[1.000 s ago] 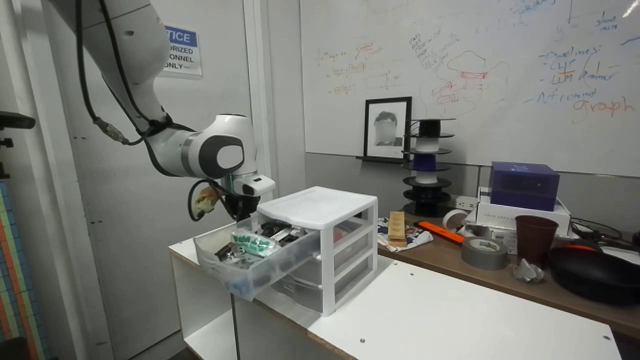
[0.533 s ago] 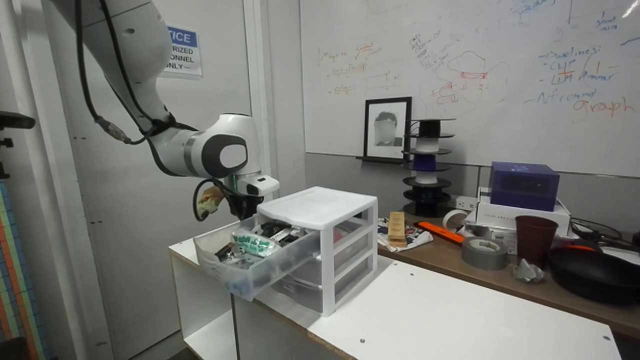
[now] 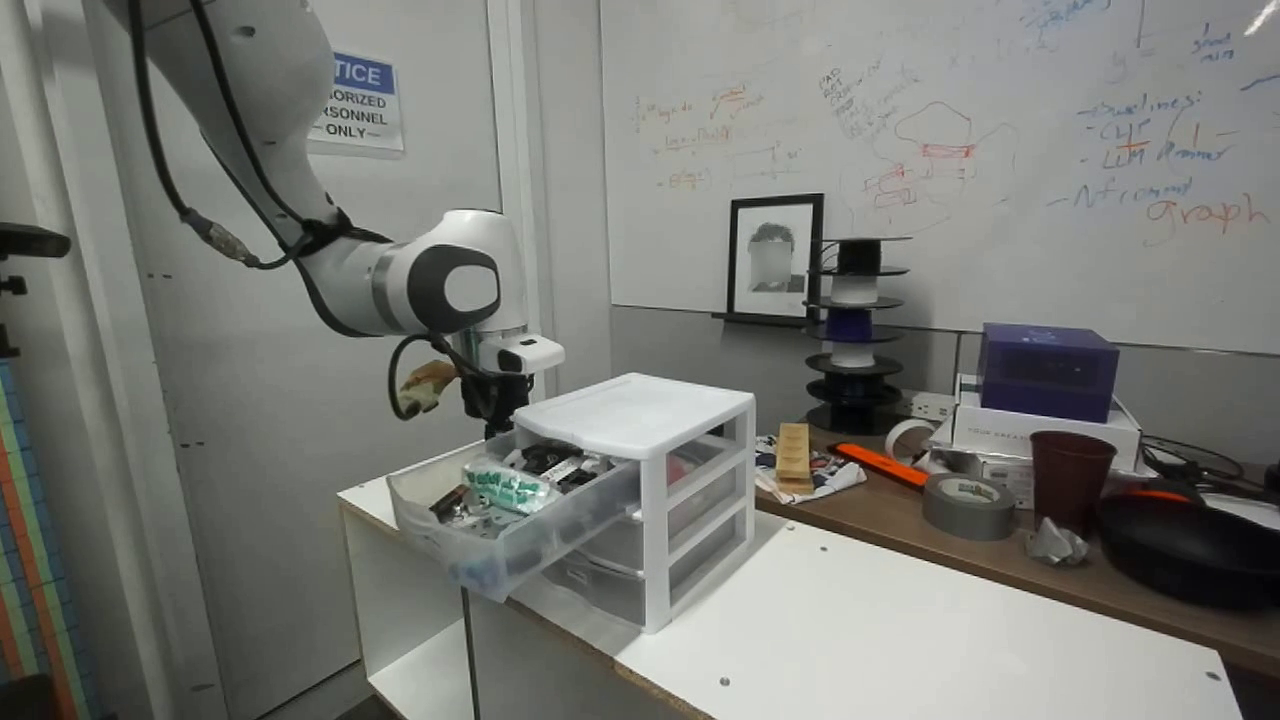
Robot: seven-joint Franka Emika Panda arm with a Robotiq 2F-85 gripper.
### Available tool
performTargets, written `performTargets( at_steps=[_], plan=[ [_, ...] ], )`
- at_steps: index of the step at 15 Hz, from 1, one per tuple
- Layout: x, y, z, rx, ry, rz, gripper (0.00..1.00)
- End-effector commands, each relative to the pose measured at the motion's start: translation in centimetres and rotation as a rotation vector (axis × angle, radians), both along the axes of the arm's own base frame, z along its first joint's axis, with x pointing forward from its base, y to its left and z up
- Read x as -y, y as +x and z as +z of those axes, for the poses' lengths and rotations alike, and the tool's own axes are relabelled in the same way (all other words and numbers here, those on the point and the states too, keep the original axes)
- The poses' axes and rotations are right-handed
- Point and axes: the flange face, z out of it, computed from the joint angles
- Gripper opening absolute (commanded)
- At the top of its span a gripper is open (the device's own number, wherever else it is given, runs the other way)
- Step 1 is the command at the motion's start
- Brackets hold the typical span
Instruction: Pick up the two white objects from the counter and put them in the open drawer and close it
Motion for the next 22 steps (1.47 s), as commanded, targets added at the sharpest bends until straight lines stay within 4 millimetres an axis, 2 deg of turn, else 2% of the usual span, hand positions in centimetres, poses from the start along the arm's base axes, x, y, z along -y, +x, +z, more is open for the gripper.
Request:
performTargets(
  at_steps=[1, 5, 7, 11, 13, 16, 22],
  plan=[
    [-1.3, 0.0, 5.4, 0.030, -0.048, -0.023, 0.11],
    [-3.7, -0.5, 12.4, 0.069, -0.073, -0.019, 0.11],
    [-4.6, -1.5, 16.1, 0.102, -0.090, 0.002, 0.10],
    [-4.8, -4.3, 21.7, 0.148, -0.126, -0.021, 0.10],
    [-4.1, -6.0, 23.5, 0.145, -0.144, -0.055, 0.10],
    [-2.0, -8.0, 24.9, 0.135, -0.170, -0.129, 0.10],
    [4.2, -11.5, 24.7, 0.088, -0.202, -0.309, 0.10]
  ],
)
